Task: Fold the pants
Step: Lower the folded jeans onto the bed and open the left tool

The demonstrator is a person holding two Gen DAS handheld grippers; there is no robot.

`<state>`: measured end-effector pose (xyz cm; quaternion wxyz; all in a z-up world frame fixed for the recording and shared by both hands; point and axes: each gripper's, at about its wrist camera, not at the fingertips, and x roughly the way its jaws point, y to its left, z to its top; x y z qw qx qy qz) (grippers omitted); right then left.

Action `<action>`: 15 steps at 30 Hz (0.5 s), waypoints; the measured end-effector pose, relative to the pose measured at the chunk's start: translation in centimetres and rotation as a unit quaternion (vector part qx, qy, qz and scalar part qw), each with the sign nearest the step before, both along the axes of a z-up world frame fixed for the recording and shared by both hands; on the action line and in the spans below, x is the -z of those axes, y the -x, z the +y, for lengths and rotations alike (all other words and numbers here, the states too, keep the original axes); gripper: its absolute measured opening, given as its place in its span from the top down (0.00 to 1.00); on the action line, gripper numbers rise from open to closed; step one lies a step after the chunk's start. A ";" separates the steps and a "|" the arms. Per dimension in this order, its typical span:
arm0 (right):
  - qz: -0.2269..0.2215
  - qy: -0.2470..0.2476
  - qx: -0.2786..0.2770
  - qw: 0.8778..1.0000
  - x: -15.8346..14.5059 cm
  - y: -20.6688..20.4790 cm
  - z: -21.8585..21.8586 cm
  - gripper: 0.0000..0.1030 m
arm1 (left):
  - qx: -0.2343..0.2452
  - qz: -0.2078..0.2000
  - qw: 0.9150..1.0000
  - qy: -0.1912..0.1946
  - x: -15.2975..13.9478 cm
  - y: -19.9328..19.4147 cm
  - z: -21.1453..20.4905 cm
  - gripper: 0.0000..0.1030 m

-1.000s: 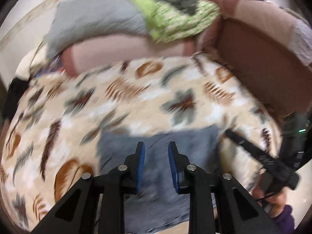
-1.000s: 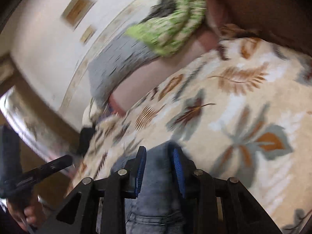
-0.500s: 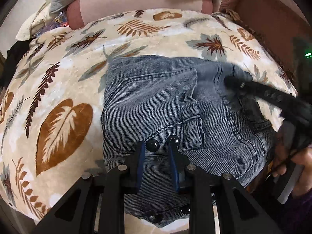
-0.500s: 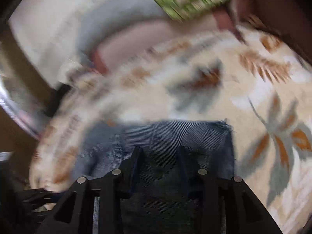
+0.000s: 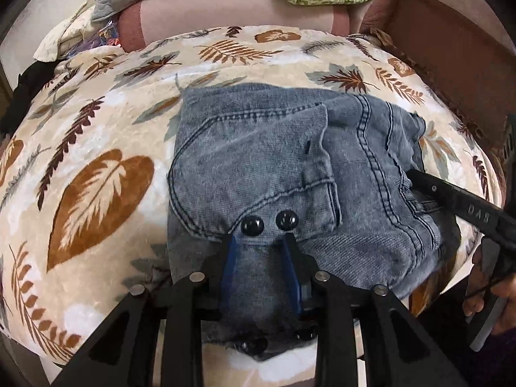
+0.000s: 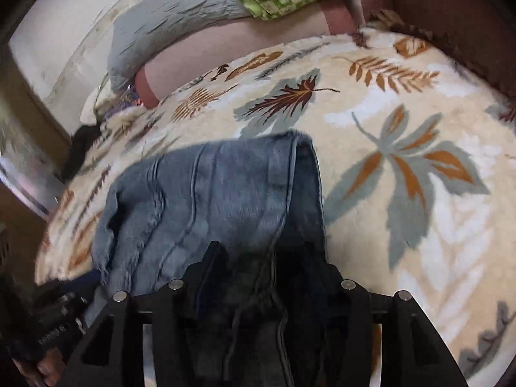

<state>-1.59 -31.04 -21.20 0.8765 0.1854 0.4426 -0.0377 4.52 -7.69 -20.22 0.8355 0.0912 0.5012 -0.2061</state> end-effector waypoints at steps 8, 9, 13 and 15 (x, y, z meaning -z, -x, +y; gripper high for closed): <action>-0.007 0.019 0.012 1.000 -1.6 2.9 0.8 0.44 | 0.001 -0.002 1.000 0.004 -0.3 1.0 0.8 0.69; -0.014 0.025 0.013 1.000 -2.0 3.1 0.9 0.44 | 0.000 -0.002 1.000 -0.002 -0.6 1.1 0.8 0.66; -0.073 0.037 0.001 0.997 -4.2 4.2 1.7 0.44 | -0.019 -0.018 0.999 -0.028 -2.6 1.5 0.9 0.43; -0.103 0.041 -0.009 0.994 -5.2 4.5 2.2 0.43 | -0.019 -0.045 0.998 -0.035 -4.0 1.9 0.7 0.33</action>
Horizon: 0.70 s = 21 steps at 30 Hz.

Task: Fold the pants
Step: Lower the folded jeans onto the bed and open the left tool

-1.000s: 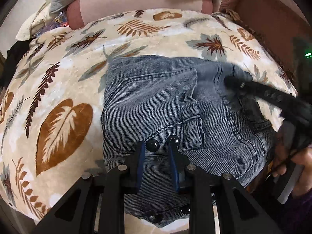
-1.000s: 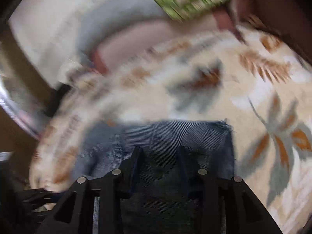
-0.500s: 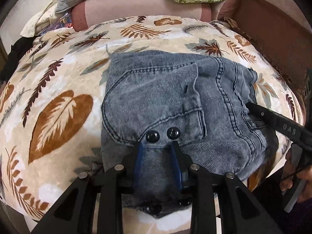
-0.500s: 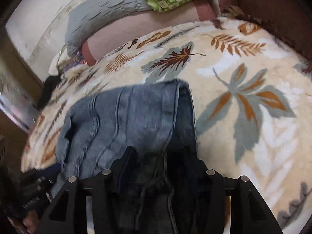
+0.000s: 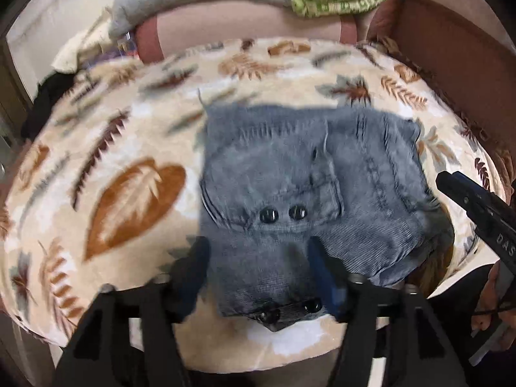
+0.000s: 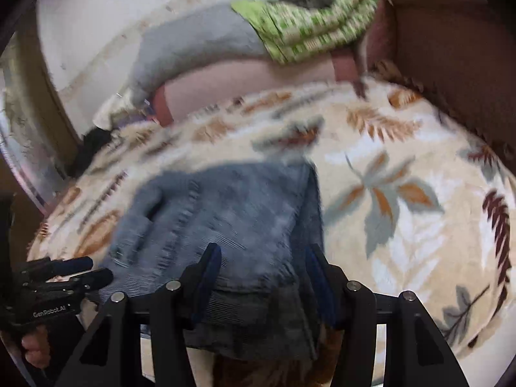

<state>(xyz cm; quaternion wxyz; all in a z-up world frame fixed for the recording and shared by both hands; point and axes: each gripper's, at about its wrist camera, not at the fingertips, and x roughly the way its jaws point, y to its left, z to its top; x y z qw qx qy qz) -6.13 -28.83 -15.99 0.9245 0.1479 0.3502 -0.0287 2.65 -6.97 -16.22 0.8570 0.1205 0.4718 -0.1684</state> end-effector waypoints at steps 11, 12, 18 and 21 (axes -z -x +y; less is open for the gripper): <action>0.002 -0.040 -0.041 0.998 0.6 -1.2 0.9 0.40 | -0.034 -0.033 0.996 -0.076 -0.9 -1.8 -2.2 0.23; 0.003 -0.042 -0.042 0.998 0.7 -1.2 1.0 0.40 | -0.040 -0.031 0.995 -0.082 -0.7 -2.1 -2.3 0.23; 0.028 -0.058 -0.055 0.996 1.9 -1.9 0.8 0.40 | -0.058 0.017 0.994 -0.096 2.0 -2.6 -2.8 0.23; 0.057 -0.068 -0.062 0.994 3.1 -2.4 0.7 0.39 | -0.062 0.030 0.993 -0.097 3.5 -2.4 -2.6 0.17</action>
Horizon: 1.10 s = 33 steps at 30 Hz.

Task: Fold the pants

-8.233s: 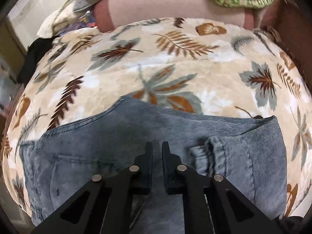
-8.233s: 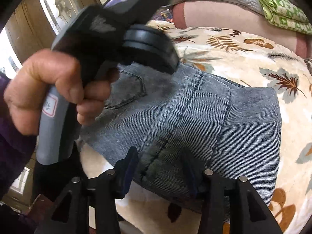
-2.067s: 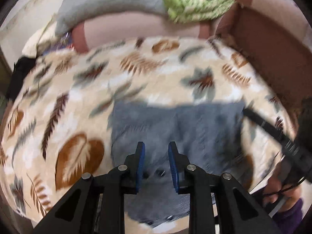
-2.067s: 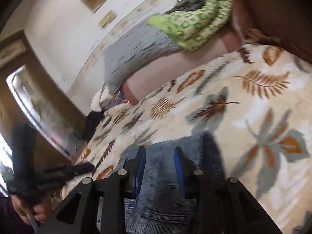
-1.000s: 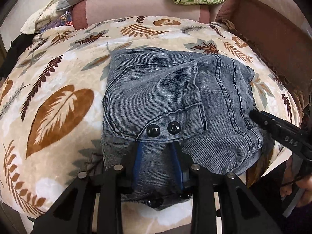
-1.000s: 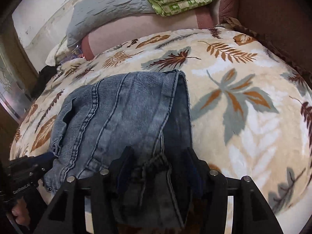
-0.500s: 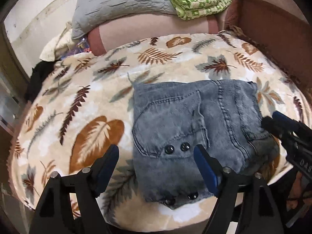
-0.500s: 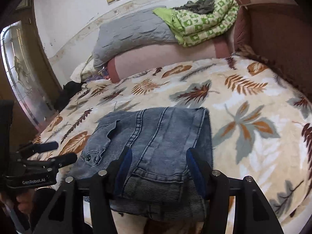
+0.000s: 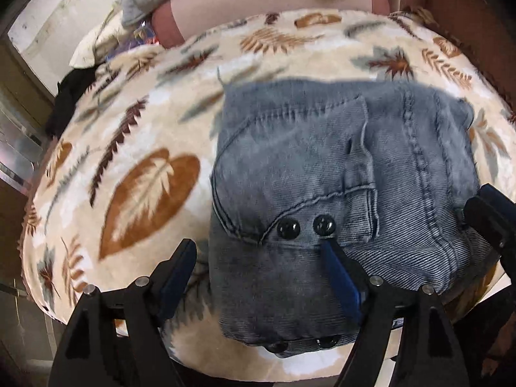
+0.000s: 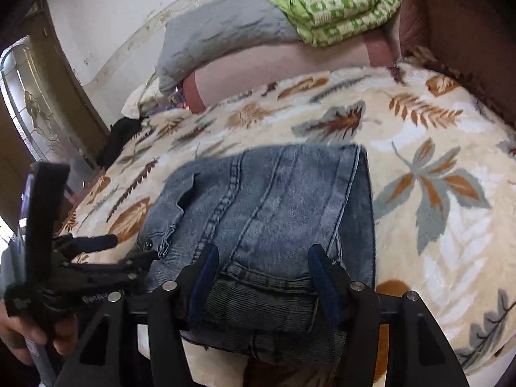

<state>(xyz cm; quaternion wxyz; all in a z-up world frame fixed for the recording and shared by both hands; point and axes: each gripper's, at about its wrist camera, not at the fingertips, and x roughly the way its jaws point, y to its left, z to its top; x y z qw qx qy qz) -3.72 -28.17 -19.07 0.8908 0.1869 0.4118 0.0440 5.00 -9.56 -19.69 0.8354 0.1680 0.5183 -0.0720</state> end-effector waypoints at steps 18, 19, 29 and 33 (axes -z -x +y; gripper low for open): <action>0.022 -0.047 -0.008 0.999 0.9 0.8 -1.9 0.37 | 0.002 0.002 1.000 -0.006 -0.4 0.1 0.8 0.09; 0.008 -0.058 -0.001 0.998 0.3 1.3 -2.5 0.37 | -0.003 0.003 1.000 -0.005 -1.0 -0.1 1.1 0.09; -0.066 -0.025 0.106 0.992 -2.6 4.7 -6.9 0.32 | -0.051 -0.114 0.992 -0.012 -8.3 0.1 5.0 0.09; -0.065 0.003 0.089 0.994 -3.2 4.3 -5.7 0.32 | -0.047 -0.131 0.990 0.002 -9.2 0.8 6.4 0.09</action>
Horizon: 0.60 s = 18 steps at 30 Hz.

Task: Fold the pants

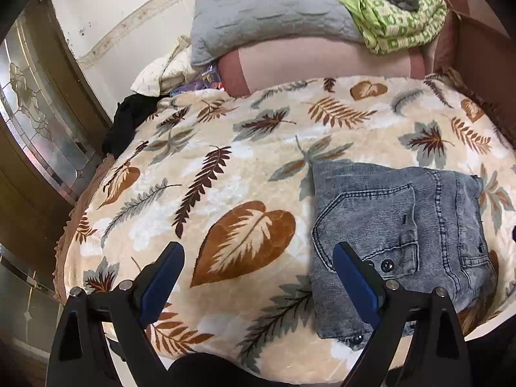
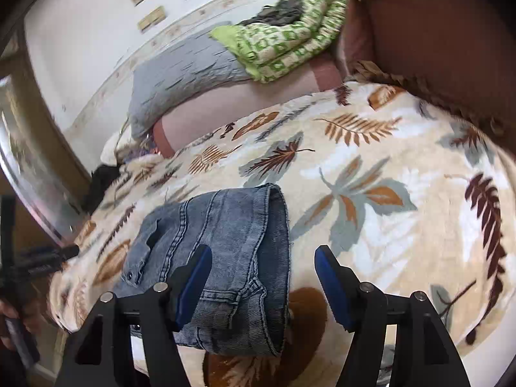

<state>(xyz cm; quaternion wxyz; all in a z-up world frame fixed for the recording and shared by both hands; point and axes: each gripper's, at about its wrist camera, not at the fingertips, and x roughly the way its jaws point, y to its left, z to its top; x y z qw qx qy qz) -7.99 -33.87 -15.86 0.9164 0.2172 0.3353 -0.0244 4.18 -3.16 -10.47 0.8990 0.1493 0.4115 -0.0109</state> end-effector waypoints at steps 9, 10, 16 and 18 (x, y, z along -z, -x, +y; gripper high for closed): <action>-0.028 0.070 -0.076 0.994 -3.3 -0.2 3.4 0.27 | 0.012 -0.023 1.000 0.000 0.4 1.3 1.0 0.09; -0.033 0.072 -0.079 0.994 -3.3 -0.3 3.4 0.26 | 0.014 -0.028 1.000 0.002 0.3 1.4 1.0 0.09; -0.016 0.048 -0.075 0.996 -1.3 -1.8 3.6 0.26 | 0.013 -0.047 0.999 0.004 -0.5 1.8 0.9 0.09; -0.009 0.051 -0.066 0.996 -0.9 -2.2 3.4 0.26 | 0.011 -0.048 0.999 0.008 -0.7 1.8 0.9 0.09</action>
